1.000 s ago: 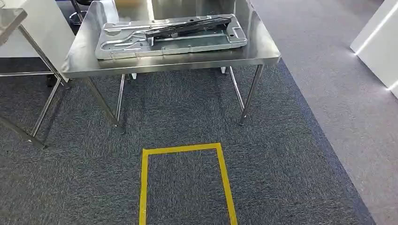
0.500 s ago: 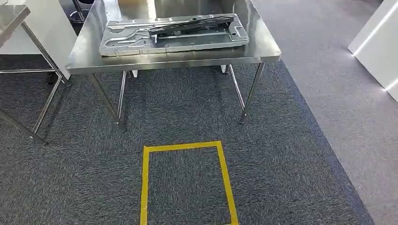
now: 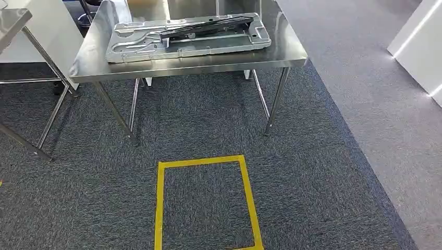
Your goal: Take the parts from the cabinet and place them on the table.
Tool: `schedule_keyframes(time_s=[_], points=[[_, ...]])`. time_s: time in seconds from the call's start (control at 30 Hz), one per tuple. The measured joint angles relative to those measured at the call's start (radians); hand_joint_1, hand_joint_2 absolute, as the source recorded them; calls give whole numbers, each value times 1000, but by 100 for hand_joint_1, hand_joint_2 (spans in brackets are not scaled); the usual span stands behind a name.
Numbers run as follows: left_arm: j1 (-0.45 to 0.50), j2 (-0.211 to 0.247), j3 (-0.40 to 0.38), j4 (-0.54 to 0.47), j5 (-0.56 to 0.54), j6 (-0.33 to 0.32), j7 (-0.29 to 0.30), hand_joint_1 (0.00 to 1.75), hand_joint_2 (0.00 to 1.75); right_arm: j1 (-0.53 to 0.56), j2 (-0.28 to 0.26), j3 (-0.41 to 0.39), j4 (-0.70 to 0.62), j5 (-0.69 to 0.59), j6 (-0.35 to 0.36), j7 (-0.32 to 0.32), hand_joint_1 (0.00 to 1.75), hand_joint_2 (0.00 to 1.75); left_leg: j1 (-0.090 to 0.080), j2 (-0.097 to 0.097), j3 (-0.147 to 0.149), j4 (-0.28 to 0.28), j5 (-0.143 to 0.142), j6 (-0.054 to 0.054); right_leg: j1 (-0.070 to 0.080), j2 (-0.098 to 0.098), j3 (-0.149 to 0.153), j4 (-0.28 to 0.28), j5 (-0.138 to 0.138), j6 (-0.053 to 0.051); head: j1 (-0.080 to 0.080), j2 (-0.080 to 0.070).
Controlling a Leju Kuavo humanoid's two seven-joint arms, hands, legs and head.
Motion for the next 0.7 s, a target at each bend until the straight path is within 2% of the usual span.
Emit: schedule_keyframes(time_s=[0.03,0.27,0.3,0.53,0.57,0.7], points=[[0,0,0,0,0,0,0,0,175,0,0,-1,0,-3,2,-5,0,175,0,0,0,0,0,0,0,0,0,0,0,0,0,0],[2,0,-17,0,10,7,-5,0,175,4,-2,11,-2,-35,9,-24,0,175,0,0,0,1,0,0,-2,0,0,0,0,0,0,0],[5,0,-32,0,23,8,-3,0,0,6,-3,25,-2,-49,8,-24,0,175,0,0,-1,1,0,0,-3,0,0,0,0,0,0,0],[25,3,-153,-9,138,16,28,0,0,28,-18,148,-18,-176,8,-14,0,175,-2,0,-2,2,0,1,-3,0,0,0,0,1,0,0],[28,3,-171,-10,153,18,33,0,0,32,-19,167,-19,-193,8,-12,0,0,-3,0,-2,2,0,1,-3,0,0,0,0,1,0,0],[41,5,-250,-19,219,24,52,0,0,45,-29,247,-31,-266,8,-7,0,0,-3,0,-2,2,-1,1,-3,0,0,0,0,1,0,0]])
